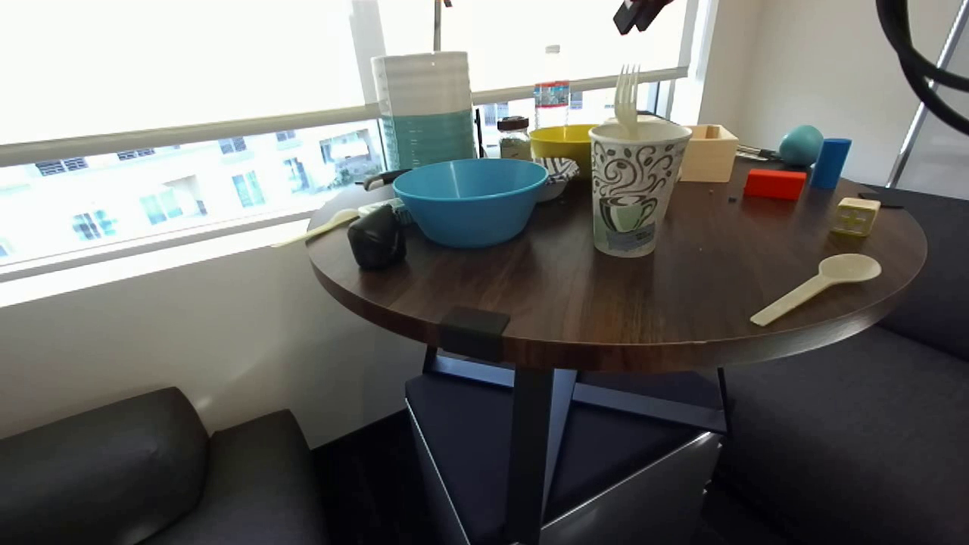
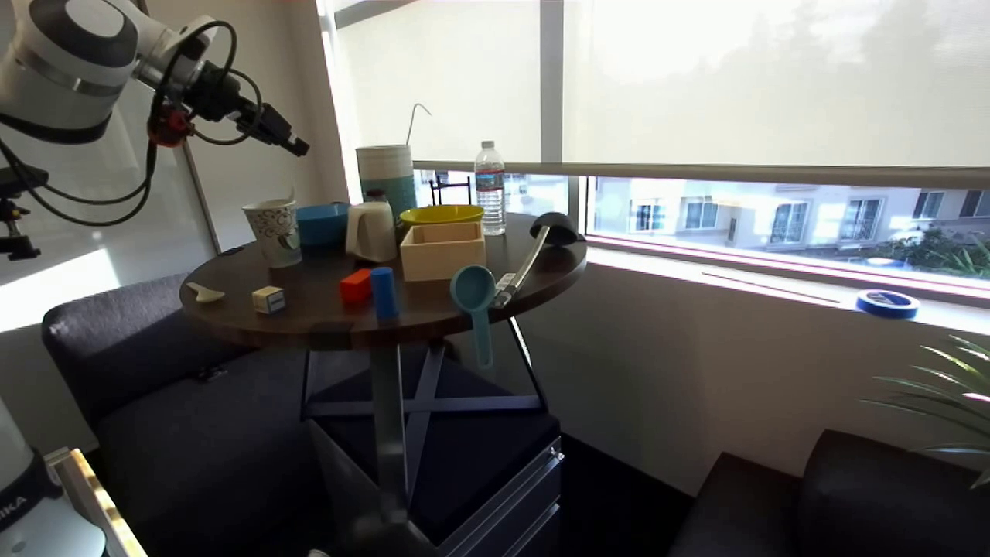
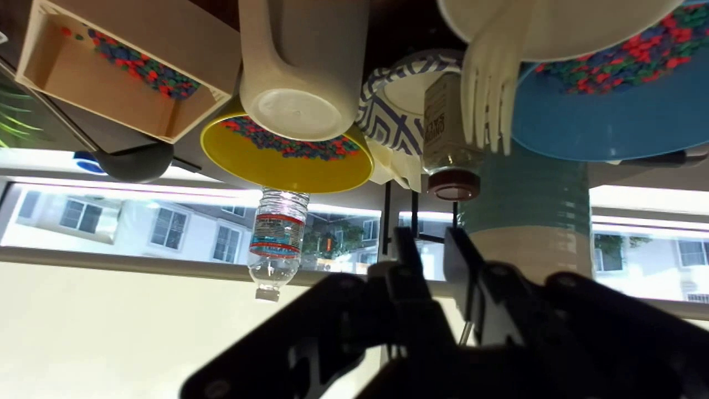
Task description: Pick up the plastic fork and put it in the paper cup, pick up the plastic spoon and put it in the paper cup
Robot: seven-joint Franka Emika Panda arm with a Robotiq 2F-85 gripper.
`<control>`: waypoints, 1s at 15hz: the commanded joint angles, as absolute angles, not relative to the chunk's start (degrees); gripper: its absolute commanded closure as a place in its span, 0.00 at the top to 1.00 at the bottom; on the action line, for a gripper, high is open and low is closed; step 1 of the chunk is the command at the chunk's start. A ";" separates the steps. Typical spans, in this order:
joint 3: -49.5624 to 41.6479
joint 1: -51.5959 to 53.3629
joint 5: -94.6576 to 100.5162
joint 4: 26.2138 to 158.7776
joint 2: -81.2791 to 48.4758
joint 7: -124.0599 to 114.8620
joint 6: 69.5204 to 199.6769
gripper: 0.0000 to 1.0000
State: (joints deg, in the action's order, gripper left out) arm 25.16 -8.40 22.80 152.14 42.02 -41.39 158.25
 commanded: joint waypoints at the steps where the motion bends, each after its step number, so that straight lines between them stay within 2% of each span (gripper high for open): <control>1: 25.44 -9.67 21.19 153.59 43.04 -38.57 162.26 0.52; 4: 23.75 -8.35 18.09 153.34 43.11 -37.13 161.51 0.75; 7: 20.17 -7.54 10.99 151.55 44.70 -38.02 151.48 0.95; 8: 18.41 -6.80 8.93 150.67 45.17 -37.40 147.46 0.99; 15: 12.99 -9.45 4.79 147.69 49.88 -42.16 123.67 1.00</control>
